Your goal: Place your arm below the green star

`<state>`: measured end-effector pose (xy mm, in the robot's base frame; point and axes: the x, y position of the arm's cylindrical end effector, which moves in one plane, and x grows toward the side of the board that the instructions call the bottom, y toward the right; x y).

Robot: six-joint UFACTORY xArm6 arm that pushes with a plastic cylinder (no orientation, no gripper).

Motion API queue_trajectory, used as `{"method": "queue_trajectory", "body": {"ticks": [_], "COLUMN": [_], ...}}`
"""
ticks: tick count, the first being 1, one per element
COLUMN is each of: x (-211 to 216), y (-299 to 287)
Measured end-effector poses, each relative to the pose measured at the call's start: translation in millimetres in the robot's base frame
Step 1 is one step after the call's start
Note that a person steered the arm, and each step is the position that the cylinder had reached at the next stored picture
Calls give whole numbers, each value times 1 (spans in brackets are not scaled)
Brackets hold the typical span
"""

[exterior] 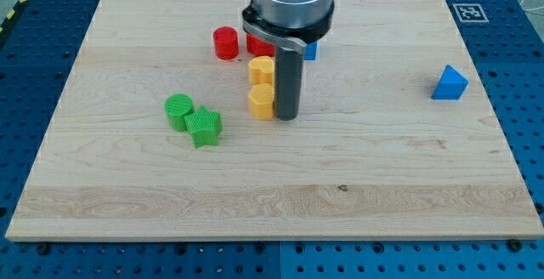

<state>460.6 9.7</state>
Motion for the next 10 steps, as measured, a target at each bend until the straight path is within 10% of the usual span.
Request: {"method": "queue_trajectory", "body": {"ticks": [4, 8, 10], "x": [1, 123, 149], "y": [117, 260, 181]}}
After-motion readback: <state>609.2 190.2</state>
